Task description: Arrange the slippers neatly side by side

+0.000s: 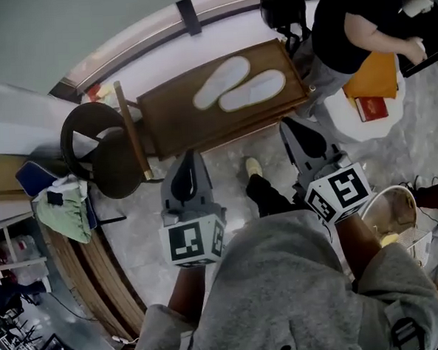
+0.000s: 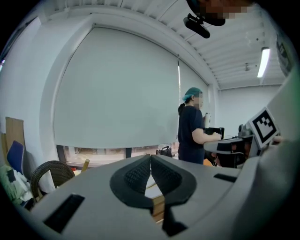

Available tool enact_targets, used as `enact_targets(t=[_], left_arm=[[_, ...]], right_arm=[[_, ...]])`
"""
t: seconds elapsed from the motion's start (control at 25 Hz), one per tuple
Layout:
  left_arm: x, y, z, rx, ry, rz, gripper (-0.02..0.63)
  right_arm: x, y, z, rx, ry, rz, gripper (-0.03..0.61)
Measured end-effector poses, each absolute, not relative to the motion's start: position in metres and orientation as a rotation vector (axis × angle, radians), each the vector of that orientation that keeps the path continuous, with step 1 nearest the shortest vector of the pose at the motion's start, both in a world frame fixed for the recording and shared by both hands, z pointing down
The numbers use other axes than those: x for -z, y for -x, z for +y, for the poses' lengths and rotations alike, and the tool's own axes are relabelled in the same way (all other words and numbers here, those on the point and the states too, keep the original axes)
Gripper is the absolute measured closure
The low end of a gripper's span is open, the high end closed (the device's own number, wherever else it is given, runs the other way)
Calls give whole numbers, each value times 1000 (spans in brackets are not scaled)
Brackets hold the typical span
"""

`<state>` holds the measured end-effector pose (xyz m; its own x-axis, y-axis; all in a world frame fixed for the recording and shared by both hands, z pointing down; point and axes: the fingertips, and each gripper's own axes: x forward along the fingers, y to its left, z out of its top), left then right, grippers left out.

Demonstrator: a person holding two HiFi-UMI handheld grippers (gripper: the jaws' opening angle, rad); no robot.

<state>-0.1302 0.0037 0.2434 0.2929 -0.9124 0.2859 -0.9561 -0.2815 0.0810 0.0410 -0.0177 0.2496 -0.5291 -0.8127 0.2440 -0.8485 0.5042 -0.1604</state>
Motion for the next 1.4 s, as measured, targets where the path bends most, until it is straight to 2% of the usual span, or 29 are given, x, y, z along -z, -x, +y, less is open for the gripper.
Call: enact_targets(t=[0.84, 1.4], left_arm=[[-327, 108, -181, -525, -2267, -1693, 597], [-405, 62, -229, -697, -2382, -1495, 579]], right_arm=[[-315, -56, -181, -598, -1301, -2568, 554], [-363, -58, -222, -702, -1239, -2529, 554]])
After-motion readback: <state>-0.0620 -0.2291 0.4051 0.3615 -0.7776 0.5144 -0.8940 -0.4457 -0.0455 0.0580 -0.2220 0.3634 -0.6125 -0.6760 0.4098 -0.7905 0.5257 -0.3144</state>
